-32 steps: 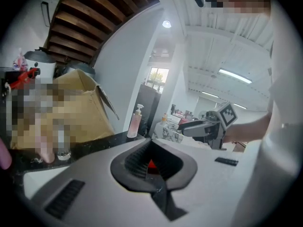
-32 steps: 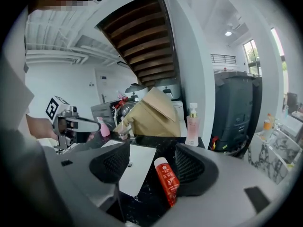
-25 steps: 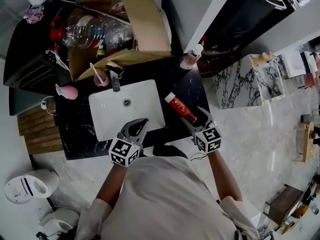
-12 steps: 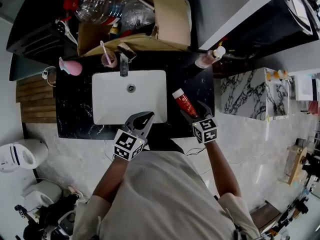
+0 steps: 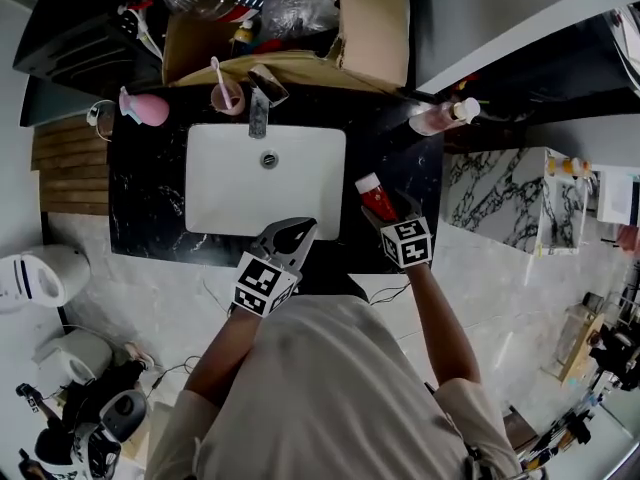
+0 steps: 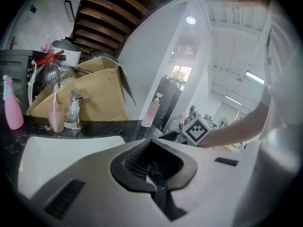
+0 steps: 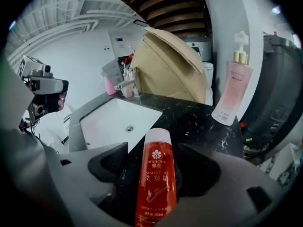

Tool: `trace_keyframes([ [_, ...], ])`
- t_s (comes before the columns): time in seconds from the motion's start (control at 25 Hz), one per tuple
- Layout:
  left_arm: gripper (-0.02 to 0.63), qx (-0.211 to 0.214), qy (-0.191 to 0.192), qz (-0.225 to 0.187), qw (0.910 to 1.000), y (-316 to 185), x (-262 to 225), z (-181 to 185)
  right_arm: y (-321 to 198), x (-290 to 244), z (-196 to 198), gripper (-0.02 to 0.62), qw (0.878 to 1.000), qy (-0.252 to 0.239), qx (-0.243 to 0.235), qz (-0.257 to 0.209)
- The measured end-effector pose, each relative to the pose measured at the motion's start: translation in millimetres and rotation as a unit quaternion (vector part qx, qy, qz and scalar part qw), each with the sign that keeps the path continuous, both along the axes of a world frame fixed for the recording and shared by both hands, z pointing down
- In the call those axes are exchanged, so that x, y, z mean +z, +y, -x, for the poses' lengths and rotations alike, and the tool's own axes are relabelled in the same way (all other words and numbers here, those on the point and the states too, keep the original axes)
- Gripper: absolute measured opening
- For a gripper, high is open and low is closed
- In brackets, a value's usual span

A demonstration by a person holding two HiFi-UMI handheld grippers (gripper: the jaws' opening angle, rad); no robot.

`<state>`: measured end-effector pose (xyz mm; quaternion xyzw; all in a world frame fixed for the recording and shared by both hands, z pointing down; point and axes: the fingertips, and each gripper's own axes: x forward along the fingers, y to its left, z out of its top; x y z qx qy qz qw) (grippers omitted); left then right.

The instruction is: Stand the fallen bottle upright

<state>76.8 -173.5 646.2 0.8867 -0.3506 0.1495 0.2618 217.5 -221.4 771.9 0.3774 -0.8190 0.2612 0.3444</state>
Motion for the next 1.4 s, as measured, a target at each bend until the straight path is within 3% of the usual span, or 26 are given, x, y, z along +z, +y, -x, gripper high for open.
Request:
trace_keyframes([
  [0.4,0.008,-0.022,0.003,0.007,0.9997,-9,20,11,-9,44,11,0.321,0.997,0.052,-0.037,0.042],
  [0.76,0.008,-0.056,0.001,0.016,0.9983,-6,35,48,-15,74,20,0.324,0.987,0.124,-0.082,0.061],
  [1.04,0.008,-0.066,-0.007,0.013,0.9977,2,35,74,-18,67,21,0.316,0.99,0.108,-0.061,0.065],
  [1.4,0.008,-0.045,-0.024,-0.004,0.9987,17,18,92,-7,36,21,0.31,0.993,0.107,-0.052,0.02],
])
